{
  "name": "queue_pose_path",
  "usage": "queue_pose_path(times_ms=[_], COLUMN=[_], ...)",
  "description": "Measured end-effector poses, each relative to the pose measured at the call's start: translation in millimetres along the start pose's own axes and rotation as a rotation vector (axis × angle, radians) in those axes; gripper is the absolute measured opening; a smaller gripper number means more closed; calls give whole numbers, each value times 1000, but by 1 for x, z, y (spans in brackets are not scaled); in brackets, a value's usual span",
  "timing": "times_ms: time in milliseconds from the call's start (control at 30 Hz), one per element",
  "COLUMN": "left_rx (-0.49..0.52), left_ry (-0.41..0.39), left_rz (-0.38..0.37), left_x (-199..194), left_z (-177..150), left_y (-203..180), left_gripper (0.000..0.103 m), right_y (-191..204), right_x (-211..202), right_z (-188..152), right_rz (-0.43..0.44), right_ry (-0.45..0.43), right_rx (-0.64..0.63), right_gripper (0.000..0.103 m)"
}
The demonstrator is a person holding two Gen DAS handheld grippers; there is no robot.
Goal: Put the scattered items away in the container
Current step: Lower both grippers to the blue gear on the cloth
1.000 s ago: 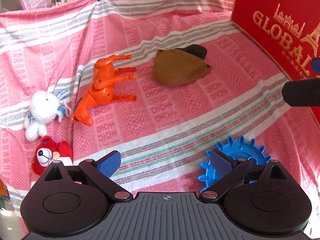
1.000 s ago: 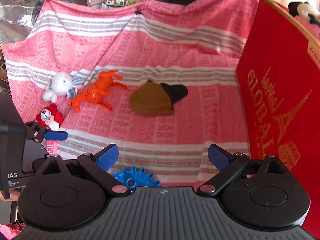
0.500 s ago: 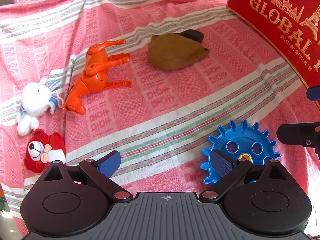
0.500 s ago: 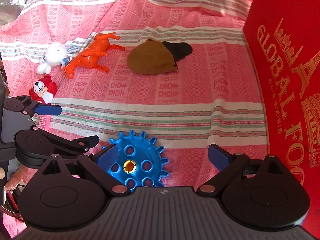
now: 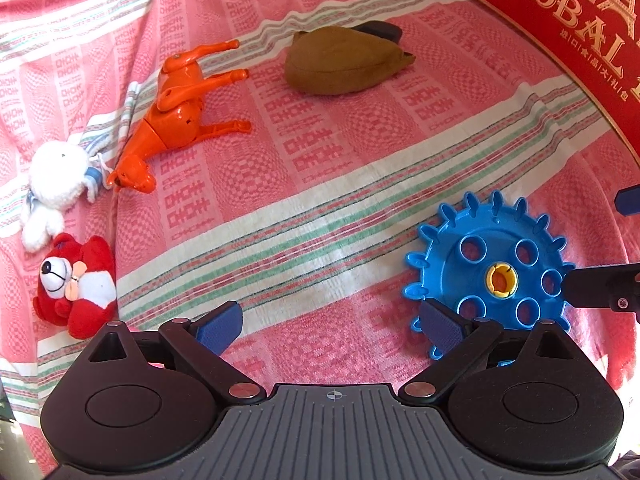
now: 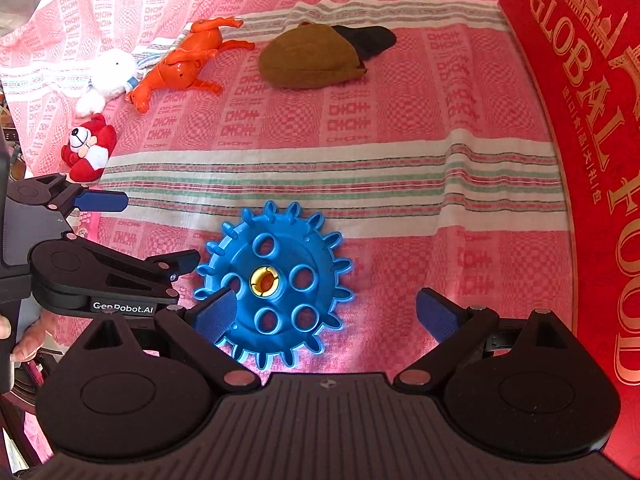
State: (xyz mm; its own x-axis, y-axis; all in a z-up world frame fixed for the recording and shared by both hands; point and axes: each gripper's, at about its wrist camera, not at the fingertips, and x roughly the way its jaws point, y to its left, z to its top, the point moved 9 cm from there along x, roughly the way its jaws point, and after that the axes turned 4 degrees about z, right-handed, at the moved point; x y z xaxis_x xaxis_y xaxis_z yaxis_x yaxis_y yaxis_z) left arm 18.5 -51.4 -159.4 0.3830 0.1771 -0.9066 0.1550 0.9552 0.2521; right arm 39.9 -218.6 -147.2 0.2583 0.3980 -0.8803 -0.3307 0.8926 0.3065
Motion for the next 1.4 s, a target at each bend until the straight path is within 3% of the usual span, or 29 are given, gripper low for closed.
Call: queue_pose_path(times_ms=[333,600,1400], left_rx=[19,70,-9], left_ry=[14,-23,-16], left_rz=[-9,11,-36], left_x=[5,7,14], left_z=[-6,-7,-11], left_y=[-6,-8,5], left_gripper=[96,93,99], right_y=[-2,1,23], right_x=[9,13,35], right_z=[-9,-12,-19], right_rz=[10,37,124], right_ry=[7,4,30], right_rx=[8,4,-1], right_gripper=[97,95,94])
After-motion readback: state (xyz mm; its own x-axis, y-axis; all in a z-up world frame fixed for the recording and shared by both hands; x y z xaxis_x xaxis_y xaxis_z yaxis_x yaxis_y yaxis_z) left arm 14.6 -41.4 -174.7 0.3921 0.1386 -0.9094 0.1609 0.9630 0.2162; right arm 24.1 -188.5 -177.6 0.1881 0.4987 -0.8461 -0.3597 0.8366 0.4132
